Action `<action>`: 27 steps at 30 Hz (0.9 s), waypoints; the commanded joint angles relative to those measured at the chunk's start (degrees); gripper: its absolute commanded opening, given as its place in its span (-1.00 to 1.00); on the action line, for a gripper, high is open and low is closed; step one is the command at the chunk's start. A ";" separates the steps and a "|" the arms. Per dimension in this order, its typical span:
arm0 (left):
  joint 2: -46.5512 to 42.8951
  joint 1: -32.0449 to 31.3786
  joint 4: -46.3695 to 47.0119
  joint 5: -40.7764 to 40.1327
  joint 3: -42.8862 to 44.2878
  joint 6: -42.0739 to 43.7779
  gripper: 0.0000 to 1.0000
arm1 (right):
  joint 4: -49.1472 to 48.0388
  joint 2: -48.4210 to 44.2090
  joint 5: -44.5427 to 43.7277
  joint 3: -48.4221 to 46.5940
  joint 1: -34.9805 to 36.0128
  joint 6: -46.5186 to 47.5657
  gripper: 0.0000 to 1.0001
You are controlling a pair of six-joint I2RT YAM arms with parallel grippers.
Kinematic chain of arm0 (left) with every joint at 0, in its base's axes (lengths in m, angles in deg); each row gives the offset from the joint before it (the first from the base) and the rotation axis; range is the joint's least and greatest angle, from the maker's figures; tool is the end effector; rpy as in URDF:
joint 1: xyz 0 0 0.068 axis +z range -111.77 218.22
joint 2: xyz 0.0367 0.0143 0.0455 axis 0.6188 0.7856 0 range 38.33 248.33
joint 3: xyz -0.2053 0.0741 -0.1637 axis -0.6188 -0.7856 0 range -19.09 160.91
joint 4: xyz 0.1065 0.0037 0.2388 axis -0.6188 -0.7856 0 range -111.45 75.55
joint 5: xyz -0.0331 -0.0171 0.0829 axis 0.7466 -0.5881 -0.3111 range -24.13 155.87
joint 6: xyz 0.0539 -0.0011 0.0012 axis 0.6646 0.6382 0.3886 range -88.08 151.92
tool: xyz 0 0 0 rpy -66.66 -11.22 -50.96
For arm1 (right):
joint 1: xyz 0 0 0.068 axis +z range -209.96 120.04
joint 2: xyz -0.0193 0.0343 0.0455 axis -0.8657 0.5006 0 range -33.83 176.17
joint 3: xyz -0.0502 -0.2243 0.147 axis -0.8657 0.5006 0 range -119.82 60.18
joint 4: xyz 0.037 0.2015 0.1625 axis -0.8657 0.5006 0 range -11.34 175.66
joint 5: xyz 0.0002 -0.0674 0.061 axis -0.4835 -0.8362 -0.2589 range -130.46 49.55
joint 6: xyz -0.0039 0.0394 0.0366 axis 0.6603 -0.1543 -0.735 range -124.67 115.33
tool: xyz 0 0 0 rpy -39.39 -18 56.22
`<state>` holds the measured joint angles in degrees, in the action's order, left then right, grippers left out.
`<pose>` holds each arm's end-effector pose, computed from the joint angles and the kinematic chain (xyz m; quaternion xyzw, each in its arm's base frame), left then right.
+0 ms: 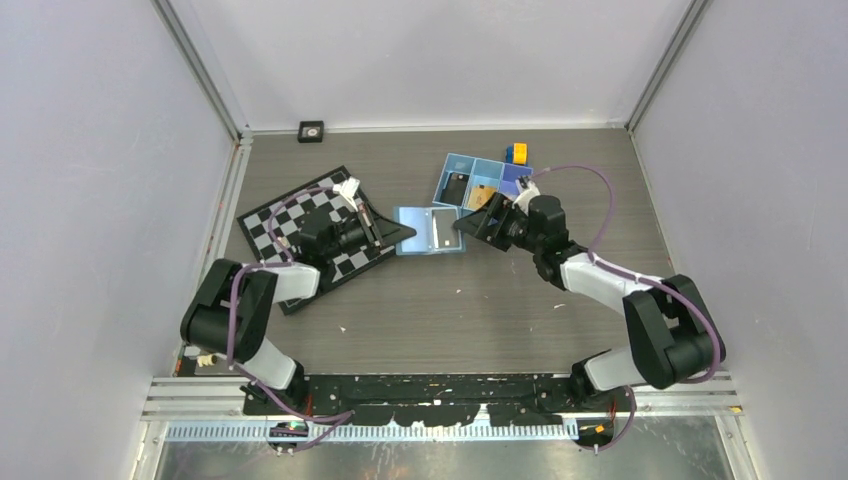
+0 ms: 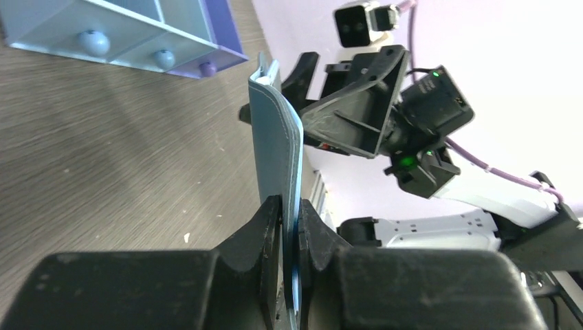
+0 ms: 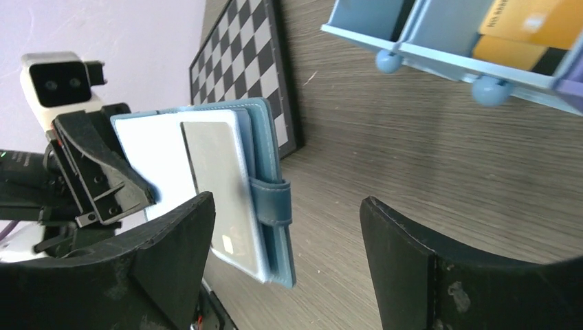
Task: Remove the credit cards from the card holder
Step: Remove the credit card from the card holder.
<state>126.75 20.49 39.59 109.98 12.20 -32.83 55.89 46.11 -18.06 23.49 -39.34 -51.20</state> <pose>0.2740 -0.1136 0.1987 -0.0315 0.7199 -0.6253 0.2996 0.2700 0.1161 0.2118 0.0728 0.8103 0.4422 0.3777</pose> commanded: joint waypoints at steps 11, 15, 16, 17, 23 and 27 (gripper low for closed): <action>7.72 0.59 26.81 4.37 -0.52 -14.95 -1.00 | -23.59 8.02 11.23 0.68 2.39 -7.73 0.00; 5.76 0.75 21.11 3.86 -0.63 -11.67 -1.00 | -26.96 7.70 11.72 1.52 2.38 -9.24 -0.45; 5.13 0.84 19.22 3.65 -0.67 -10.69 -1.00 | -27.59 7.42 11.79 1.79 2.36 -9.44 -0.54; 4.49 0.89 16.68 3.15 -0.71 -9.57 -1.00 | -27.83 7.02 11.72 1.99 2.36 -9.56 -0.59; -0.35 2.02 1.98 0.28 -0.83 -2.59 -0.95 | -27.14 5.97 11.26 2.08 2.38 -9.29 -0.87; -3.88 2.42 -5.88 -2.14 -0.90 1.16 -0.32 | -25.96 5.65 10.71 1.98 2.36 -8.60 -0.97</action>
<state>127.50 21.58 42.28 111.34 11.46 -37.49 31.94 54.15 -7.05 25.55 -36.76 -60.57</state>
